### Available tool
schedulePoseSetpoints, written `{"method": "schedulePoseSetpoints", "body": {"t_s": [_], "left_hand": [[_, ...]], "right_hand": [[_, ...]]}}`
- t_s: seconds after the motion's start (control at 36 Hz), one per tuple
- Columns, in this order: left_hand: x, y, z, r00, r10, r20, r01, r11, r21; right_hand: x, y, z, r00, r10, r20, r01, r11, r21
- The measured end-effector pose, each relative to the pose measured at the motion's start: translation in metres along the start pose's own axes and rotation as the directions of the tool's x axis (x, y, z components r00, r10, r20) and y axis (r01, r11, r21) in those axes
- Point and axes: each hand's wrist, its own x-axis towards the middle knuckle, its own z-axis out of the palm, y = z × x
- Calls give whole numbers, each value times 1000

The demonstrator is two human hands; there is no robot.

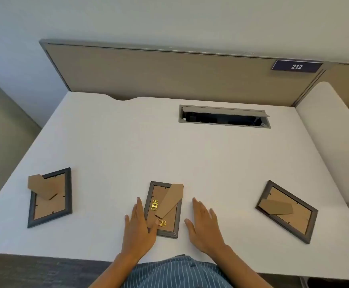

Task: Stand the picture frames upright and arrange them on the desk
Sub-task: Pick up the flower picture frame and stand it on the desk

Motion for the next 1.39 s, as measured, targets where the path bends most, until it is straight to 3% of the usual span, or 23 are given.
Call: {"method": "schedulePoseSetpoints", "body": {"t_s": [0.22, 0.33, 0.47, 0.58, 0.67, 0.78, 1.03, 1.14, 1.22, 1.31, 1.39], "left_hand": [[-24, 3, 2, 993, -96, 68, 105, 982, -155], [-28, 11, -3, 991, -108, 79, 126, 956, -265], [-23, 24, -13, 990, -125, 66, 141, 898, -418], [-21, 23, -22, 995, -64, 72, 90, 884, -460], [-23, 22, -28, 996, -57, 73, 84, 888, -452], [-28, 21, -35, 1000, -19, -4, 15, 903, -429], [-25, 33, -63, 977, 159, -144, -201, 911, -359], [-16, 46, -80, 956, 202, -214, -271, 889, -368], [-11, 57, -93, 955, 177, -239, -260, 887, -383], [-7, 70, -105, 979, 77, -189, -149, 902, -405], [-9, 84, -115, 996, -21, -92, -34, 825, -564]], "right_hand": [[-12, -37, -1, 995, -55, 81, 49, 996, 74], [-21, -55, -1, 995, -34, 93, 11, 971, 239], [-17, -71, -14, 986, 23, 163, -119, 783, 610], [-18, -68, -19, 970, 64, 236, -223, 626, 747], [-22, -65, -19, 959, 131, 253, -278, 632, 724], [-25, -58, -15, 972, 133, 196, -233, 684, 691], [-18, -56, -36, 980, 189, -60, -113, 781, 615], [-14, -59, -56, 965, 156, -212, -20, 848, 529], [-11, -60, -70, 960, 131, -248, 4, 877, 480], [-13, -66, -83, 968, 150, -201, -15, 833, 554], [-19, -75, -96, 974, 213, -81, -86, 673, 735]]}}
